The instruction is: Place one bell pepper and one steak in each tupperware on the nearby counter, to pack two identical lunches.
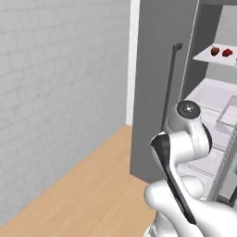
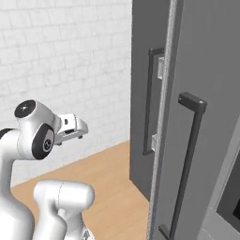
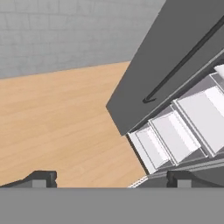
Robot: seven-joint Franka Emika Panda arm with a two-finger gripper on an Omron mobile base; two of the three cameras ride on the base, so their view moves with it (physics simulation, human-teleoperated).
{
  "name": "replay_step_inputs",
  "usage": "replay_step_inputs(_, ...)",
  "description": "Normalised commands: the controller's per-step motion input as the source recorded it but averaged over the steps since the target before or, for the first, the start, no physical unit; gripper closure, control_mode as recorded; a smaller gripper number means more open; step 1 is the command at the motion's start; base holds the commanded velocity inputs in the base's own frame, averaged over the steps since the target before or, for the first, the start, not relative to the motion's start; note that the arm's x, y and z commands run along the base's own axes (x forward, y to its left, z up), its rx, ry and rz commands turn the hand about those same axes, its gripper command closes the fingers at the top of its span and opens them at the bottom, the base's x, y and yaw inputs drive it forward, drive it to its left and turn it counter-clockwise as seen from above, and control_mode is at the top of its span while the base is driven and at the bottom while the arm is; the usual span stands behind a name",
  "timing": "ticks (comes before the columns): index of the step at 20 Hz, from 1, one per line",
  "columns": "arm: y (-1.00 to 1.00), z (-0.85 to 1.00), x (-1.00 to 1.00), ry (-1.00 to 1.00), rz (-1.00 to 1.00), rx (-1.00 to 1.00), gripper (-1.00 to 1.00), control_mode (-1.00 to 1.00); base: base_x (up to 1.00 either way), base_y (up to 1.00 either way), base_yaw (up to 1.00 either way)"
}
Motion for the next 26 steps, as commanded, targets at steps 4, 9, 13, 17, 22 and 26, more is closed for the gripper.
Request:
replay_step_inputs(4, 0.00, 0.00, 0.00, 0.00, 0.00, 0.00, -1.00, 1.00, 0.41, 0.09, -0.19)
replay_step_inputs(9, 0.00, 0.00, 0.00, 0.00, 0.00, 0.00, -1.00, 1.00, 0.77, 0.00, -0.39)
replay_step_inputs(13, 0.00, 0.00, 0.00, 0.00, 0.00, 0.00, -1.00, 1.00, 1.00, 0.18, -0.54)
replay_step_inputs(17, 0.00, 0.00, 0.00, 0.00, 0.00, 0.00, -1.00, 1.00, 0.74, 0.39, -0.50)
replay_step_inputs(22, 0.00, 0.00, 0.00, 0.00, 0.00, 0.00, -1.00, 1.00, 0.21, -0.04, -0.45)
replay_step_inputs(26, 0.00, 0.00, 0.00, 0.00, 0.00, 0.00, -1.00, 1.00, 0.06, -0.16, -0.41)
